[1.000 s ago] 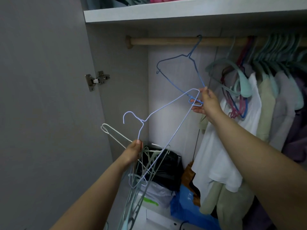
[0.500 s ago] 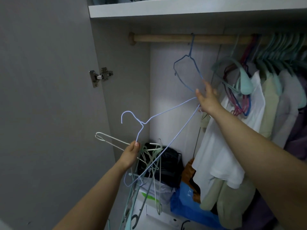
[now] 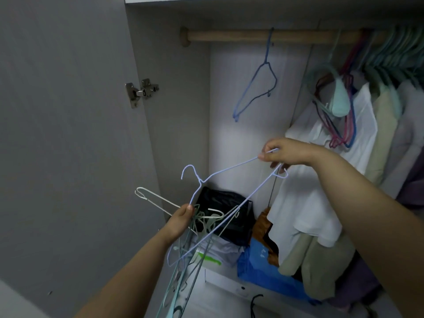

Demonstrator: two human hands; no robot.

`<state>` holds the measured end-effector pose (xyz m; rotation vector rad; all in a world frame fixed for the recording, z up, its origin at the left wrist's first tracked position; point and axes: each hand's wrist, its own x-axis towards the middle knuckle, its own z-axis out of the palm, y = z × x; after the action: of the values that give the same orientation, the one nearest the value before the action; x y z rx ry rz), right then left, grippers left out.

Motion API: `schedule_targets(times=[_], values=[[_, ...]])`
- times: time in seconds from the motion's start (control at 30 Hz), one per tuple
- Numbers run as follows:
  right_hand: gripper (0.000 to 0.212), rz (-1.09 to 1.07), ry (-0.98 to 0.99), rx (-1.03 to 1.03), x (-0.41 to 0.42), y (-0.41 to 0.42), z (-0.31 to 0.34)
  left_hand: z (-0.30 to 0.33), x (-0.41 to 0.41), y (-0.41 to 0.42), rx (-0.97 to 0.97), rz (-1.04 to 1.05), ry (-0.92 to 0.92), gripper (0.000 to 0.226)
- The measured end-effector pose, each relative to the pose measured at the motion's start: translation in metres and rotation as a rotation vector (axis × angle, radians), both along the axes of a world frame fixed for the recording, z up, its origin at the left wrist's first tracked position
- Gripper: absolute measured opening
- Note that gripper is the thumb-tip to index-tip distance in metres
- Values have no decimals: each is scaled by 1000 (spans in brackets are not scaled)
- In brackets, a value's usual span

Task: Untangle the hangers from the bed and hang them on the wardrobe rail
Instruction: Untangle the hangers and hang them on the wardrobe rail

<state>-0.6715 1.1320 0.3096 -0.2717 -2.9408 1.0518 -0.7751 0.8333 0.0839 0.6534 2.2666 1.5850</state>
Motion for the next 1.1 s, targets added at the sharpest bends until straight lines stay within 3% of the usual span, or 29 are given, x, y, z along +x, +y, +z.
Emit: schedule_targets(times=[0.07,0.17,0.3,0.43,0.67,0.87,1.1], values=[[30,-14,-21,-125,6,-3,5,7,4,2,67,-37,-133,45],[27,-61,105,-233,14,-3,11,12,-1,5,143,-35,-411,81],[24,-136,263,-311,25,7,21,13,-8,3,252,55,-558,69],[29,-207,451,-389,41,16,40,3,-21,-2,380,165,-706,74],[30,-137,552,-343,56,-8,70,5,-25,-8,560,272,-789,58],[30,-181,689,-368,52,-26,85,3,-27,-9,409,312,-770,21],[27,-329,831,-214,10,-61,67,38,-22,13,394,290,-583,23]])
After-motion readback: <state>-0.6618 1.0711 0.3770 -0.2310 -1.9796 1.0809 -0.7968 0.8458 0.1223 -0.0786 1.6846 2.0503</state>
